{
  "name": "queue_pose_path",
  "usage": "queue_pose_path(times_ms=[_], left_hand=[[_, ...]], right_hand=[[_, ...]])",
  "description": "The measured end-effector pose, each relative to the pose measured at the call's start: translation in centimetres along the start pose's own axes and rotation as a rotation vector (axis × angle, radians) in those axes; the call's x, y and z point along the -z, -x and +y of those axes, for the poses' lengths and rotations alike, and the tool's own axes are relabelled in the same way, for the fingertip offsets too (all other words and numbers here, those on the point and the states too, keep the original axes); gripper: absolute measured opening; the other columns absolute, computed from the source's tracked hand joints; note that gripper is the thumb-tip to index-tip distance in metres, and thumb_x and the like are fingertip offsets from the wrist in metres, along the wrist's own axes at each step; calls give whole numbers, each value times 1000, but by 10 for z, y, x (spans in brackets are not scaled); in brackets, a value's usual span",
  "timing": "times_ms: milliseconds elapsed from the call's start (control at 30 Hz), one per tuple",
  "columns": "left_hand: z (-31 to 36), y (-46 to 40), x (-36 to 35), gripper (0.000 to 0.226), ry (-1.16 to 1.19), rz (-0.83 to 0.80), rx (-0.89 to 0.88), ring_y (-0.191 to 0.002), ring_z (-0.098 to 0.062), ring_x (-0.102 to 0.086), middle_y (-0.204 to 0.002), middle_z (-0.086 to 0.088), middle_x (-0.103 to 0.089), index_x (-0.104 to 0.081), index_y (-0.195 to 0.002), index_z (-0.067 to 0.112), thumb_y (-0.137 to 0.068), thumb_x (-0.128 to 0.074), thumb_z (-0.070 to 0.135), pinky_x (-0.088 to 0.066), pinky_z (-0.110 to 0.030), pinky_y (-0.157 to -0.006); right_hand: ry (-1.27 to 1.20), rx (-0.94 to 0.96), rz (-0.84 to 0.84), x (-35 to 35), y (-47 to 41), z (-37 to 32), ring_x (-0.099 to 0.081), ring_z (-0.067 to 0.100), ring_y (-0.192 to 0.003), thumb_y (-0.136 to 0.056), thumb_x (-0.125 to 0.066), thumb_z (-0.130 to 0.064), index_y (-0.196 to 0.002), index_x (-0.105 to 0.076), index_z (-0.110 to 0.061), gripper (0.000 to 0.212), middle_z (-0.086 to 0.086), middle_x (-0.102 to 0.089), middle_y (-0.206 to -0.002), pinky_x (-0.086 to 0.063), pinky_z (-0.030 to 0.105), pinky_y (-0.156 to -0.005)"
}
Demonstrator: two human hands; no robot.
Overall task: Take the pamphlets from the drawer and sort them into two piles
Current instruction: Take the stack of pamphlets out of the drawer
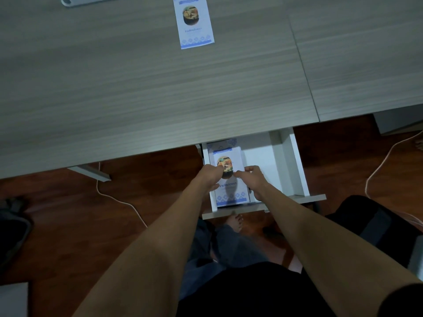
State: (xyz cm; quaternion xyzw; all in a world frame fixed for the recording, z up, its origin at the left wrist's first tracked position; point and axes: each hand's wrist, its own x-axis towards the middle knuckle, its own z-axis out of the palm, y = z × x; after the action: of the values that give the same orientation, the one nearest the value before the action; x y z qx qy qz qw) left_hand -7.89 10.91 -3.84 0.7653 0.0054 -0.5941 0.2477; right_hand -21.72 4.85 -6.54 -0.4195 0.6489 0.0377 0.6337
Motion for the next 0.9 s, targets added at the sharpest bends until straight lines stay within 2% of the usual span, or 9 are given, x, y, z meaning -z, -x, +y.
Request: queue_pose_path(times_ms=[100,200,267,433,567,633,767,833,900], left_hand=[[-1,-1,-3,43,-27,45,-11,-102,-22,-58,-111,-9,-57,-51,-140,2,-103,-52,24,-56,-36,-99],[-2,2,-4,41,-49,55,-29,-88,-18,-57,-96,-6,-57,-53,-137,1,-102,-51,23,-56,-37,-98],[-1,5,-4,40,-77,64,-43,-90,-20,-56,-92,-4,-55,-54,-136,1,-102,-51,23,-56,-35,-92],[-5,9,-3,39,-148,60,-99,-92,-25,-59,-107,-14,-62,-57,-131,-5,-102,-51,21,-56,-41,-94],[-8,15,1,34,-220,117,-194,-81,-26,-58,-103,-23,-64,-66,-118,-9,-98,-51,14,-47,-34,-70],[-11,21,3,22,-181,161,-226,-84,-29,-60,-98,-21,-65,-67,-103,-1,-97,-51,13,-46,-35,-72],[-14,38,10,29,-268,253,-294,-73,-21,-60,-82,-6,-63,-53,-71,15,-98,-51,26,-48,-33,-66],[-14,48,9,28,-230,212,-299,-76,-19,-61,-91,-7,-63,-56,-82,15,-99,-52,36,-52,-35,-71],[-12,56,6,44,-117,134,-240,-104,-29,-65,-117,-13,-64,-57,-118,7,-100,-52,46,-55,-43,-92]], right_hand=[[0,-6,10,1,0,-1,-54,31,-118,-87,-68,-25,-145,-39,-5,68,12,-51,-133,-44,31,-72],[60,-53,-51,3,4,-8,-55,24,-75,-89,-64,-33,-141,-50,-1,63,12,-56,-114,-38,27,-50],[84,-58,-73,4,5,-11,-52,21,-70,-90,-62,-36,-141,-50,-1,63,16,-60,-125,-39,27,-51],[131,-2,-93,0,13,-9,-51,34,-127,-96,-56,-39,-145,-44,-8,59,13,-49,-147,-47,41,-90],[156,92,-48,0,23,-9,-50,31,-128,-100,-50,-34,-146,-40,-6,54,14,-48,-147,-45,43,-104],[145,109,-30,2,27,-11,-49,32,-131,-101,-48,-33,-147,-37,-5,55,15,-45,-150,-45,48,-106],[15,62,-43,11,40,-14,-66,17,-84,-101,-49,-26,-124,-51,-7,29,12,-66,-115,-53,27,-61],[-54,20,-63,20,46,-13,-69,31,-96,-101,-49,-22,-117,-56,-3,26,22,-66,-119,-50,30,-73],[-72,9,-66,29,55,-12,-66,41,-110,-101,-49,-20,-117,-57,2,29,28,-64,-124,-49,40,-80]])
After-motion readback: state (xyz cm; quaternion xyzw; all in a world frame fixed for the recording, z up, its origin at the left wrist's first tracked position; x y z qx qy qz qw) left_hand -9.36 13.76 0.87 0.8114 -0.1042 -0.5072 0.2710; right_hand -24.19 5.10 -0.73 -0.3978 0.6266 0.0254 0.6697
